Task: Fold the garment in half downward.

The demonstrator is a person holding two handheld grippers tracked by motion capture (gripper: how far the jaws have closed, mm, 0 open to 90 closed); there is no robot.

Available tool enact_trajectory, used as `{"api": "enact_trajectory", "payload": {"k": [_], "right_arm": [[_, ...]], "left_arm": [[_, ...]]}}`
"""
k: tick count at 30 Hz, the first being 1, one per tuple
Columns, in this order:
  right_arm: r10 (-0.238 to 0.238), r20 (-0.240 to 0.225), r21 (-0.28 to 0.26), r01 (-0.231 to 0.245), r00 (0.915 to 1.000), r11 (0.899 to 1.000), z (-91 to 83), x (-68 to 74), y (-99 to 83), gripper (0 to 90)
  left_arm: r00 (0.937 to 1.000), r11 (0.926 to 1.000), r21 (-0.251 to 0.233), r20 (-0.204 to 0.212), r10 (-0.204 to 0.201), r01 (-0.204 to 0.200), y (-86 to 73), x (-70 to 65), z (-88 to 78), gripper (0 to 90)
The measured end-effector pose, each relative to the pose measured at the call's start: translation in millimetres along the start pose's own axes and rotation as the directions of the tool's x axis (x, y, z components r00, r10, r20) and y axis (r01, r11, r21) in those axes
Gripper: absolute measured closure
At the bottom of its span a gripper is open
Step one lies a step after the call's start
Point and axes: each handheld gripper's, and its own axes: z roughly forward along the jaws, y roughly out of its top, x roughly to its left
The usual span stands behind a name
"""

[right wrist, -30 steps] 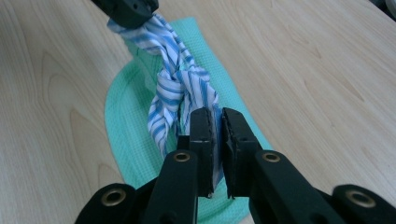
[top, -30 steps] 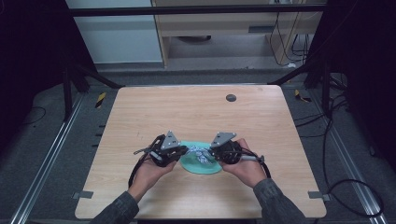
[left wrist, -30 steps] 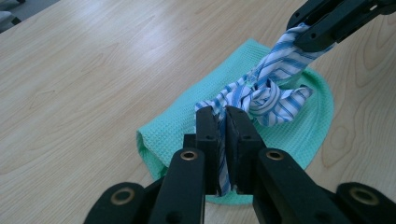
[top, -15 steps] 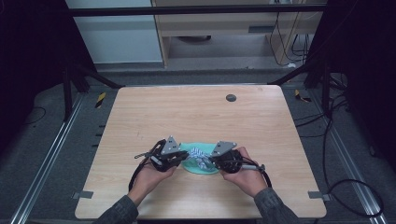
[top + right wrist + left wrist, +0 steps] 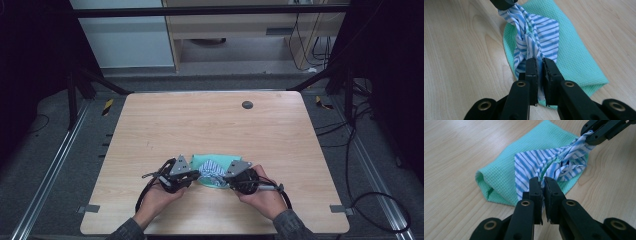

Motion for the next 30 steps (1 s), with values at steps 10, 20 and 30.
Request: {"api": "enact_trajectory", "payload": {"k": [10, 20, 30], "right_arm": [[-0.017, -0.015, 0.027, 0.017, 0.9997, 0.999, 2.4, 5.1, -9.0, 84.2], [-0.029, -0.007, 0.049, 0.029, 0.9996, 0.998, 2.3, 3.1, -11.2, 83.9], [-0.053, -0.032, 0.057, 0.055, 0.9981, 0.997, 1.2, 15.8, -16.9, 83.2]], "left_arm": [[0.9997, 0.9999, 0.016, 0.025, 0.004, -0.005, -8.6, -9.4, -0.9, 85.7], [0.9986, 0.9996, 0.028, 0.052, -0.002, 0.000, -15.3, -22.0, 1.3, 86.0], [0.9982, 0.9995, 0.031, 0.059, -0.007, 0.005, -22.7, -23.5, -0.2, 85.9]]}}
